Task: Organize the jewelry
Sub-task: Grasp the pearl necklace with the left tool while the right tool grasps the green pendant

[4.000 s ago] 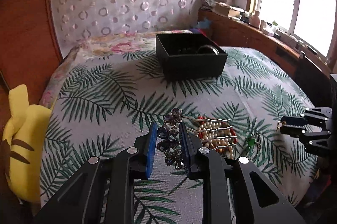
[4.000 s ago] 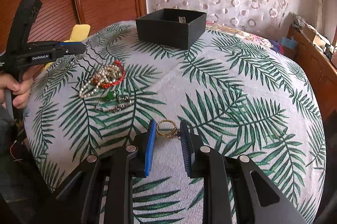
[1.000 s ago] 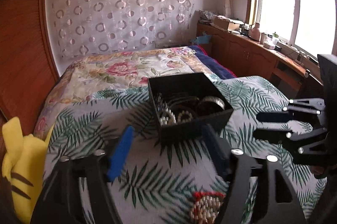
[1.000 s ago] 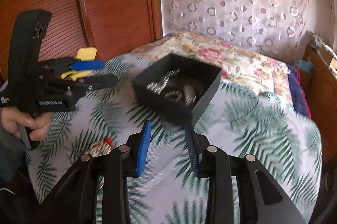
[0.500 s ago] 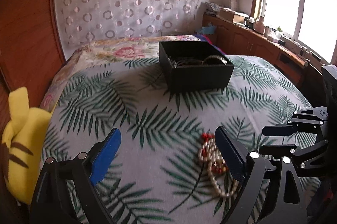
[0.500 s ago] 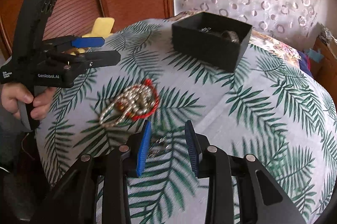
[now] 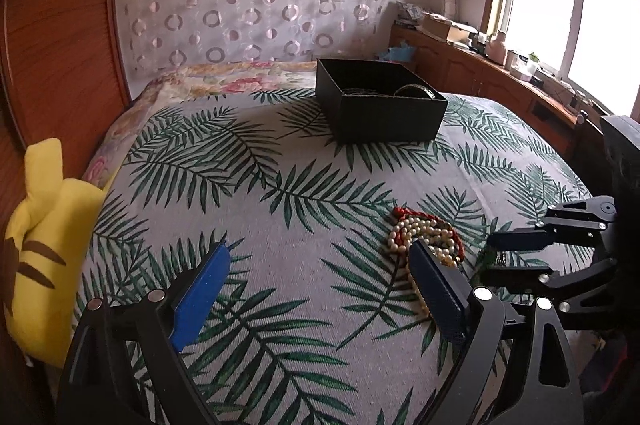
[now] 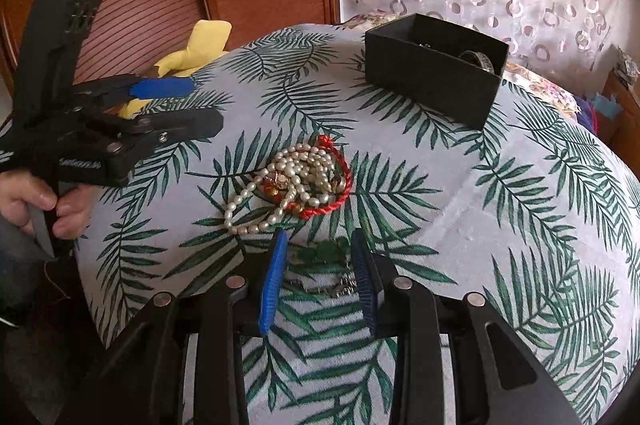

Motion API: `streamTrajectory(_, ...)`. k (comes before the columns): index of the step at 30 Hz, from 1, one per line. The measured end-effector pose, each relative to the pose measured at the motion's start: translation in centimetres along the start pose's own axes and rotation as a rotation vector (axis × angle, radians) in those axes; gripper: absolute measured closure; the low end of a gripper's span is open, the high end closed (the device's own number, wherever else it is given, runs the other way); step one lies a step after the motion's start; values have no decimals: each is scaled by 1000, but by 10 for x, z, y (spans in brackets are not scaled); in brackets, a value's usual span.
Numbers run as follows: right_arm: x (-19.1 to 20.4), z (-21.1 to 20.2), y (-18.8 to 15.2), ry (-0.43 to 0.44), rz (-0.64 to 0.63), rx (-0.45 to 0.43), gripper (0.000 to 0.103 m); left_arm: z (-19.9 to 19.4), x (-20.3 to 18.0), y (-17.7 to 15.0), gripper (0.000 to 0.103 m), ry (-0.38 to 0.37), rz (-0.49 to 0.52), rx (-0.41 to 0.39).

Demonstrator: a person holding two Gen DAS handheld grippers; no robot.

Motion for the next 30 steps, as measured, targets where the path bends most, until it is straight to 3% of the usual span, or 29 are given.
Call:
streamTrajectory(2,4,2,1,-11,-20,3,78,0,-1,-1,16,-1,0,3)
streamTrajectory(3,5,2,0,-10,-25,3,88,-1,-1,-2,16,-6,-2,5)
streamTrajectory(15,-17,-31,-4,-31,42,-81,89,7,-23,-8,17,-64,41,46)
streamTrajectory(16,-19,-34,-4,-36,46,-88,89,7,-26,-7,20,-72,49,50)
streamTrajectory(18,-20,-38,-5,-44,50,-98,89,9,-32,-7,38,-99,59,65)
streamTrajectory(24,-22,-45,-9,-50,63,-113,89,18,-46,-8,74,-148,87,109)
streamTrajectory(30,-25,-48,-13,-44,71,-122,89,26,-57,-10,75,-113,132,123)
Point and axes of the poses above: each gripper's, at about its wrist camera, not at the fingertips, and z roughly the way its jaws point, x to its left, y to its top, the point moved 1 cm from there along z, roughly the way its jaws point, and after that the axes turned 3 degrees about y, right-handed, at the moved point
